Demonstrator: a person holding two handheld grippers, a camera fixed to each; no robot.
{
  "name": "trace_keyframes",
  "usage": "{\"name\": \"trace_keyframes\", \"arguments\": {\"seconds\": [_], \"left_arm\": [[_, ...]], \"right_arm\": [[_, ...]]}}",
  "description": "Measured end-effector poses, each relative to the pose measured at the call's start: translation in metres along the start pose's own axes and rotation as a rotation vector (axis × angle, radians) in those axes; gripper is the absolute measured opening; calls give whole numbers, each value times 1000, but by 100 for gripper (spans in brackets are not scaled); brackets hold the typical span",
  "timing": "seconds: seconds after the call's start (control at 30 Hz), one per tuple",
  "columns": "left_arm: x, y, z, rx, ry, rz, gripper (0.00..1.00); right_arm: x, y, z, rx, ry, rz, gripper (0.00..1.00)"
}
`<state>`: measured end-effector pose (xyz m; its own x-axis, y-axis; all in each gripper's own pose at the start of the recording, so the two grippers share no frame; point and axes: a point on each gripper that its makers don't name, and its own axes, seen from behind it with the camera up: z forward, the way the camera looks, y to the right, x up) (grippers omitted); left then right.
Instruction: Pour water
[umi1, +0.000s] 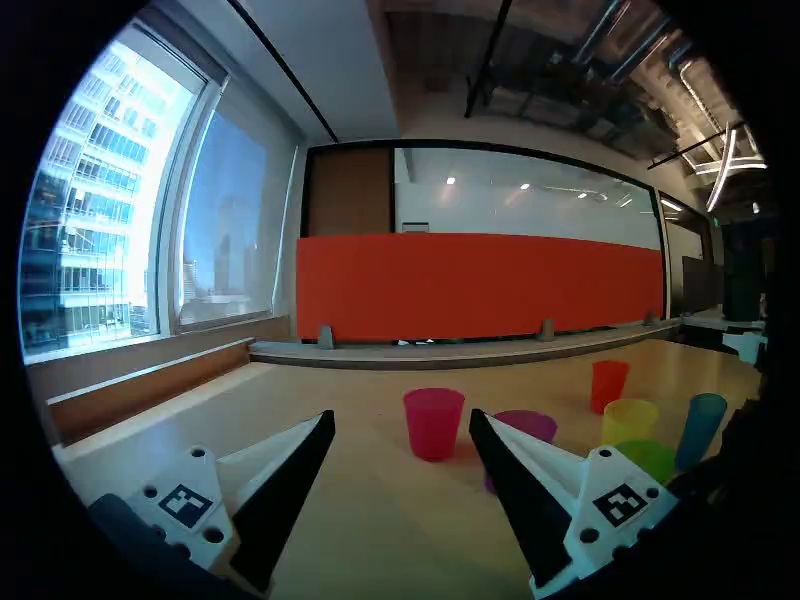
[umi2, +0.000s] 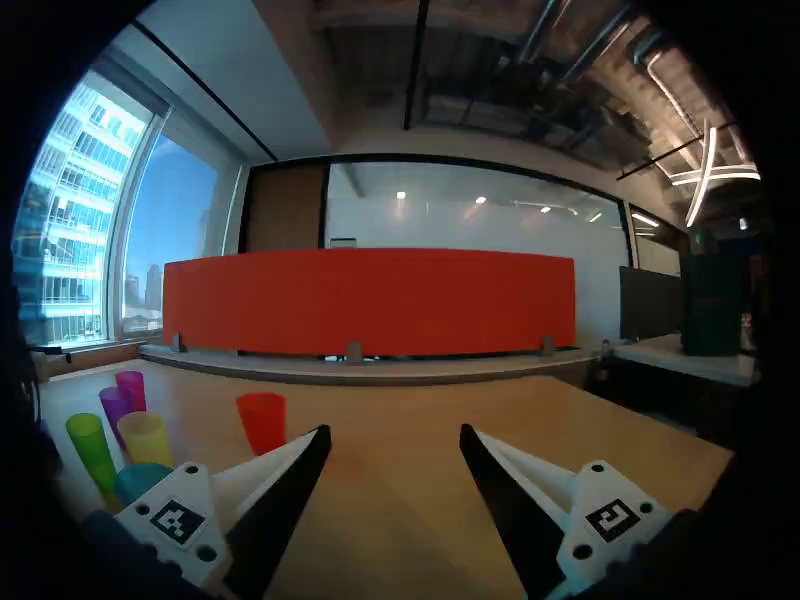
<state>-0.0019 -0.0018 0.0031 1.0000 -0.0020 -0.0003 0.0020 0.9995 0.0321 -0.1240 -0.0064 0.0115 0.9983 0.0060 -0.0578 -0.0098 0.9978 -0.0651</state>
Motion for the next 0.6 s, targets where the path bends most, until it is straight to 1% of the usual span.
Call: {"name": "trace_keyframes", "arguments": {"seconds": [0.6], "left_arm": [[0, 0, 1, 0, 0, 0, 100]], "right_arm": [[-1, -2, 2, 5, -3, 0, 100]]}}
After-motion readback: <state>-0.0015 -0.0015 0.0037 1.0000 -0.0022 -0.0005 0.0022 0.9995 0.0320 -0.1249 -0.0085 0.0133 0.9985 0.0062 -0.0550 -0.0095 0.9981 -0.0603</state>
